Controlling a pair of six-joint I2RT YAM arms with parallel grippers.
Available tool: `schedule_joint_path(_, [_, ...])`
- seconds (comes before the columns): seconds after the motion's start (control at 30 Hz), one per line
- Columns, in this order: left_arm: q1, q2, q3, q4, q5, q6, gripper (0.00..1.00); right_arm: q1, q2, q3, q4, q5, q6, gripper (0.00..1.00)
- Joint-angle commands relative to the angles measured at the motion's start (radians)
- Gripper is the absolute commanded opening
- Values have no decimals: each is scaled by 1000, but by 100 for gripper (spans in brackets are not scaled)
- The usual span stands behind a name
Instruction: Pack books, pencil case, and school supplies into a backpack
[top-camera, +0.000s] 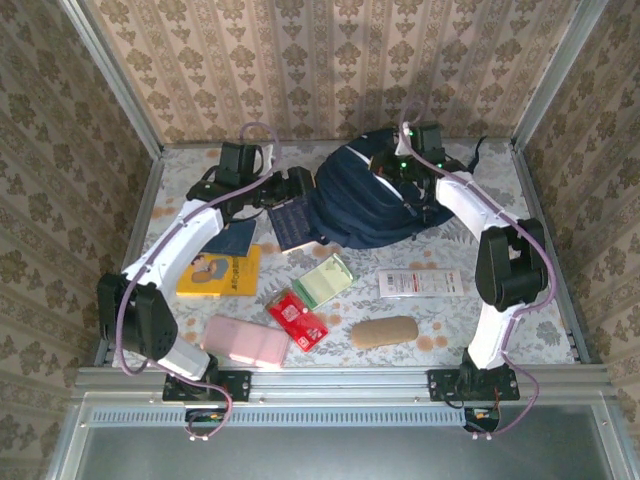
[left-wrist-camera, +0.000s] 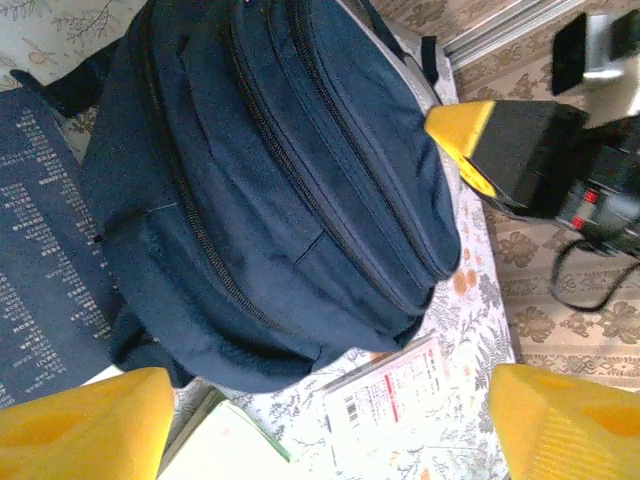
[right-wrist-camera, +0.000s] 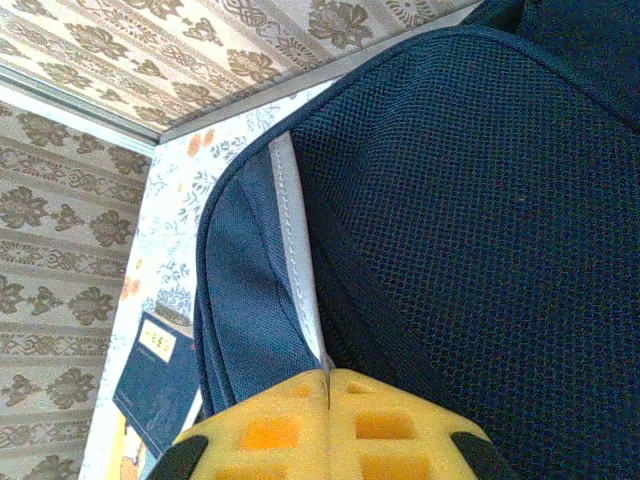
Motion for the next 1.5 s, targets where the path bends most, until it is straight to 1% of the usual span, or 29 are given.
schedule_joint_path(0.0, [1,36,-13,40,18,-56,80,57,-112,-13,95,106,57,0])
schedule_joint_path(0.17, [3,54,2,53,17,-71,77,83,-152,-84,204,114,151,0])
schedule_joint_path(0.27, [1,64,-1,67,18,-79,74,101,-164,-142,298,89,225,0])
schedule_joint_path(0.4, [3,92,-15,86,22,-91,72,150,-152,-182,341,77,255,0])
schedule_joint_path(0.47, [5,109,-29,103,28,-97,67,162,-138,-219,409,57,299,0])
schedule_joint_path(0.57, [14,133,-46,128,38,-107,56,172,-104,-264,517,8,370,0])
schedule_joint_path(0.6, [18,140,-50,137,40,-113,55,175,-94,-274,548,-3,383,0])
schedule_joint_path(0.67, [24,151,-56,151,39,-115,51,179,-79,-282,579,-16,397,0])
schedule_joint_path(0.73, [29,166,-56,156,40,-116,49,183,-74,-292,616,-23,404,0])
schedule_joint_path(0.83, [32,187,-62,188,49,-125,40,186,-59,-294,639,-27,419,0])
schedule_joint_path(0.9, [33,201,-62,206,54,-134,38,189,-42,-295,664,-44,438,0])
schedule_joint_path(1.0, [29,216,-56,225,60,-135,27,193,-20,-307,722,-65,473,0])
schedule_joint_path(1.1, [29,222,-56,245,60,-133,14,194,-8,-314,733,-70,475,0])
schedule_joint_path(1.13, [29,225,-57,252,65,-132,7,193,-9,-316,729,-74,469,0])
schedule_joint_path(1.2, [29,227,-58,255,67,-128,0,193,-15,-313,693,-71,438,0])
schedule_joint_path(1.33, [33,216,-77,285,66,-131,0,194,-28,-289,575,-87,348,0])
schedule_joint_path(1.4, [33,213,-79,289,62,-127,0,193,-20,-267,517,-123,298,1])
schedule_joint_path(1.47, [33,215,-81,292,62,-124,0,192,-5,-249,477,-178,253,10])
